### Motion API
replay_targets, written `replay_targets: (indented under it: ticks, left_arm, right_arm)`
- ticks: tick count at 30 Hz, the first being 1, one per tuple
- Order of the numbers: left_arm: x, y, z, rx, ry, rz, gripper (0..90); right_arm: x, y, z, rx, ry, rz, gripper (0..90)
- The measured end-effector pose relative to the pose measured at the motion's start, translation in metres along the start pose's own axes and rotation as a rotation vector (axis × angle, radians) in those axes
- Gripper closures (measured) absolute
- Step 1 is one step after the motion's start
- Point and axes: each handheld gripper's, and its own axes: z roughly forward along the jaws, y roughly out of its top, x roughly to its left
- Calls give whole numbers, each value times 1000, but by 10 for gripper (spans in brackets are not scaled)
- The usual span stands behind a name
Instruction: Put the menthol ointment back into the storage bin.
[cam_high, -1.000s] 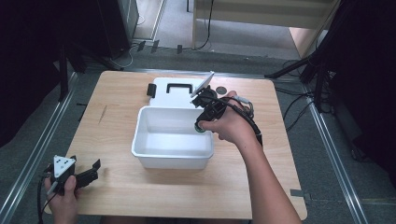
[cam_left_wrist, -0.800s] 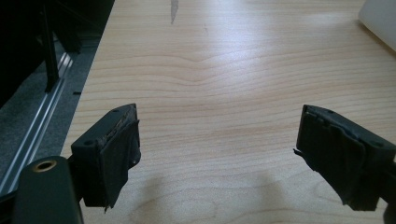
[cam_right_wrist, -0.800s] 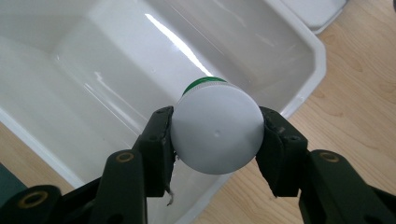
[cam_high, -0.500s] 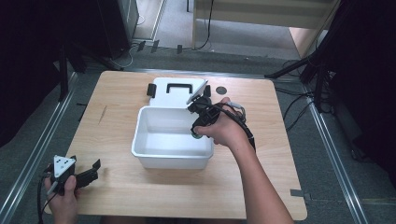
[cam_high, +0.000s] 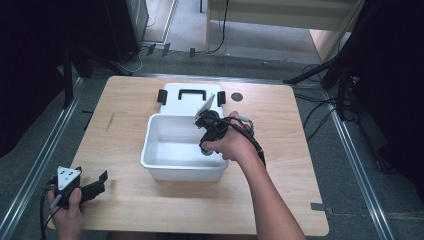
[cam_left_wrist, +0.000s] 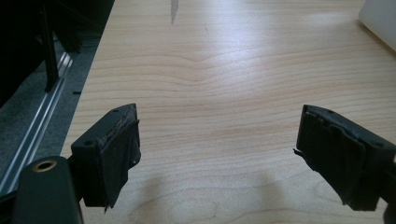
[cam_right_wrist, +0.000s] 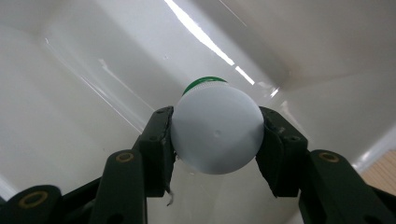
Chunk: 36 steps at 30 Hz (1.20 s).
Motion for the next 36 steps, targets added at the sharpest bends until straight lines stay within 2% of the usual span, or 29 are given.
replay_targets:
  ticks: [20,31,36]
  left_arm:
    - [0,0,0,6,0,2,144]
    - [0,0,0,8,5,1,144]
    - [0,0,0,8,5,2,144]
  right_arm:
    - [9,1,27,56,35,18,519]
    - [13,0,40,81,25,9,519]
    - [17,0,44,101,5,-7,519]
